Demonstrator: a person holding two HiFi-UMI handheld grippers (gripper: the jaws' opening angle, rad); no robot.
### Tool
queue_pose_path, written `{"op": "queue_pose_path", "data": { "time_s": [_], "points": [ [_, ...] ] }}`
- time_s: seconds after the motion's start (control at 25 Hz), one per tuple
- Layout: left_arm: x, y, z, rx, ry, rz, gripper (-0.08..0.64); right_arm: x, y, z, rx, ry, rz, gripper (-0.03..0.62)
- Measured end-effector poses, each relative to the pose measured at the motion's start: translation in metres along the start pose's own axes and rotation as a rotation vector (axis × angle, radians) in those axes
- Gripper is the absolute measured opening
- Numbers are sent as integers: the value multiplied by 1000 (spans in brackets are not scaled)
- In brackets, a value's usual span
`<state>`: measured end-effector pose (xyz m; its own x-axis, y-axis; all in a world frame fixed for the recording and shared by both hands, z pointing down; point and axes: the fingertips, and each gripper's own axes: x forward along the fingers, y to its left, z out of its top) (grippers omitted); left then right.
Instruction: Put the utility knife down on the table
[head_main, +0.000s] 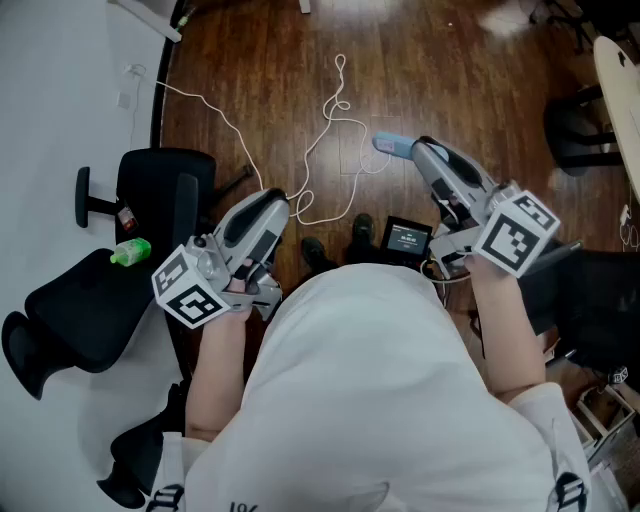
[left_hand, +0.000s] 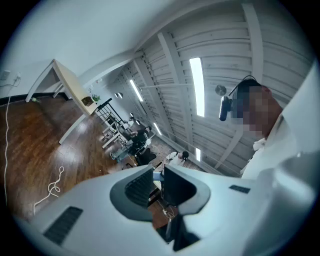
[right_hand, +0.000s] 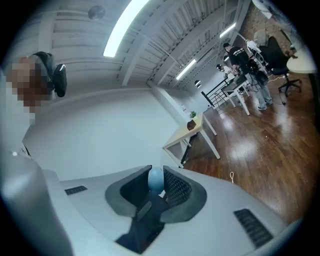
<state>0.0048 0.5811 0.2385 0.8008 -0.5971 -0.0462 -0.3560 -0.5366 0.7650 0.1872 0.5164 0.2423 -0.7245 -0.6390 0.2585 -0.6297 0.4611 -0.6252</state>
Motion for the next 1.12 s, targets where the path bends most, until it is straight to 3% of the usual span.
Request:
{"op": "queue_pose_path", "data": {
  "time_s": [0.24, 0.56, 0.84, 1.12],
  "points": [
    [6, 4, 7, 27, -11, -9, 64, 2, -10, -1, -8, 0, -15, 72],
    [-2, 13, 18, 54, -66, 34, 64, -1, -18, -9, -17, 24, 0, 72],
    [63, 33, 38, 55, -66, 99, 64, 7, -83, 31, 31, 47, 14, 72],
    [91, 61, 62, 49, -39, 50, 64, 39, -99, 48, 38, 36, -5, 72]
  ]
}}
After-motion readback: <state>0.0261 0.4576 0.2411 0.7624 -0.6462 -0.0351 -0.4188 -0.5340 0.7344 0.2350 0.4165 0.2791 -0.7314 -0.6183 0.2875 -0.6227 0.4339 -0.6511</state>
